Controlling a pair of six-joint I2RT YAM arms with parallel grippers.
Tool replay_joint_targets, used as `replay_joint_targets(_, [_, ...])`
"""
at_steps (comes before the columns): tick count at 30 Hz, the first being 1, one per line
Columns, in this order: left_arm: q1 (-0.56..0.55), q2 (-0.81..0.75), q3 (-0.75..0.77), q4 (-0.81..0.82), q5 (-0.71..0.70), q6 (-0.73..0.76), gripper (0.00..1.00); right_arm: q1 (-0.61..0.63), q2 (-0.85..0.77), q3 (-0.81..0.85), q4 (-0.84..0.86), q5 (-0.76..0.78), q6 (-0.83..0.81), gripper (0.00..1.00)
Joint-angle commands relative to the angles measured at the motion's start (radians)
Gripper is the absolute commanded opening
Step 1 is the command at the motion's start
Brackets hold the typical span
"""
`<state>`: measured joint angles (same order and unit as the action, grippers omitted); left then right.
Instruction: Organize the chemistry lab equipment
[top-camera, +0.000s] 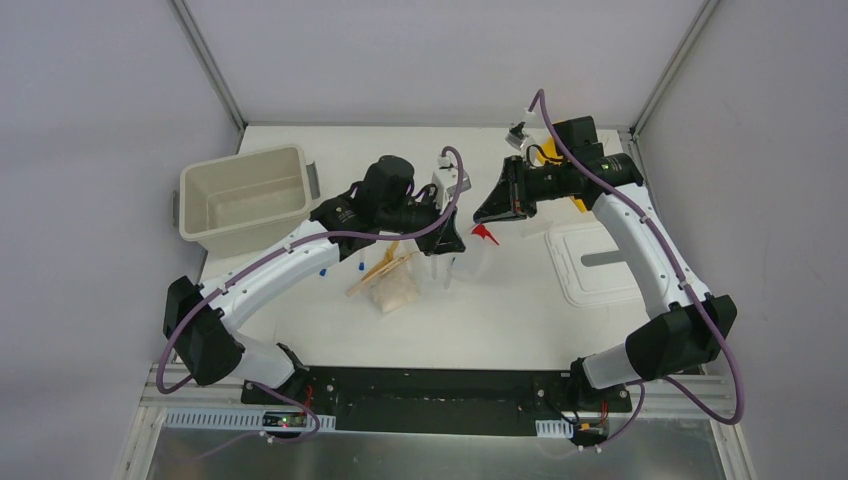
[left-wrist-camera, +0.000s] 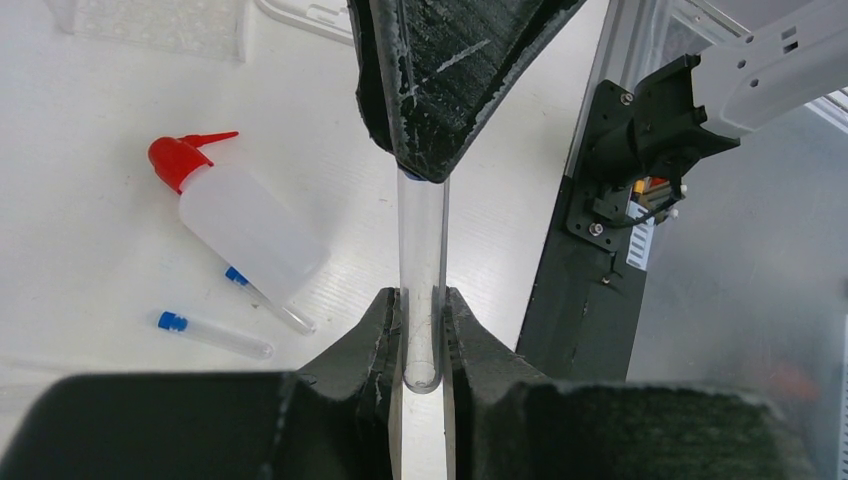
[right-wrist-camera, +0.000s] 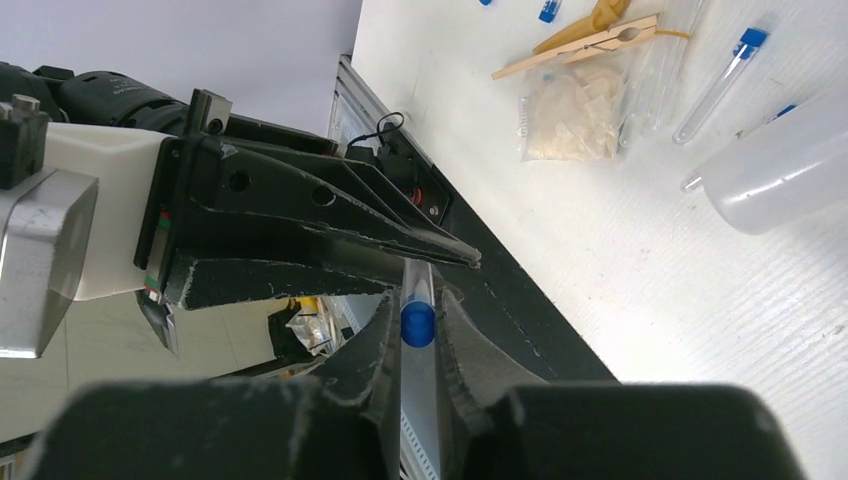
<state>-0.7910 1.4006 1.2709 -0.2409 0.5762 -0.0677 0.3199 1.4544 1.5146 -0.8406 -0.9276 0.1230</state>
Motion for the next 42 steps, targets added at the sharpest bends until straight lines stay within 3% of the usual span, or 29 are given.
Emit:
replay_joint_targets(1, [0.001, -0.017, 0.026, 0.025, 0.021, -0.014, 0.15, 0.002, -0.024, 0.019, 0.027, 0.023, -0.005, 0.08])
replay_joint_targets(3, [0.025, -0.028, 0.037, -0.016, 0.01, -0.015, 0.47, -0.018, -0.022, 0.036, 0.005, 0.054, -0.033, 0.06])
replay_joint_targets(5, [0.083, -0.041, 0.048, -0.071, 0.009, -0.017, 0.7, -0.064, -0.019, 0.061, -0.02, 0.131, -0.075, 0.03])
replay_joint_targets(8, [0.202, -0.058, 0.064, -0.158, 0.01, -0.002, 0.82, -0.127, 0.007, 0.112, -0.035, 0.362, -0.176, 0.0])
replay_joint_targets(13, [0.342, -0.076, 0.067, -0.214, -0.017, 0.017, 0.9, -0.13, 0.094, 0.14, 0.077, 0.761, -0.356, 0.0])
replay_joint_targets(20, [0.37, -0.083, 0.075, -0.216, -0.18, 0.015, 0.99, -0.116, 0.315, 0.275, 0.163, 0.965, -0.42, 0.0])
replay_joint_targets(23, [0.371, -0.094, 0.054, -0.218, -0.242, 0.025, 0.99, -0.1, 0.375, 0.3, 0.203, 1.0, -0.434, 0.0])
replay_joint_targets(28, [0.371, -0.108, 0.038, -0.217, -0.23, 0.03, 0.99, -0.077, 0.471, 0.35, 0.215, 1.002, -0.433, 0.0])
replay_joint_targets(42, [0.371, -0.115, 0.045, -0.216, -0.247, 0.019, 0.99, -0.035, 0.54, 0.301, 0.298, 1.006, -0.413, 0.0])
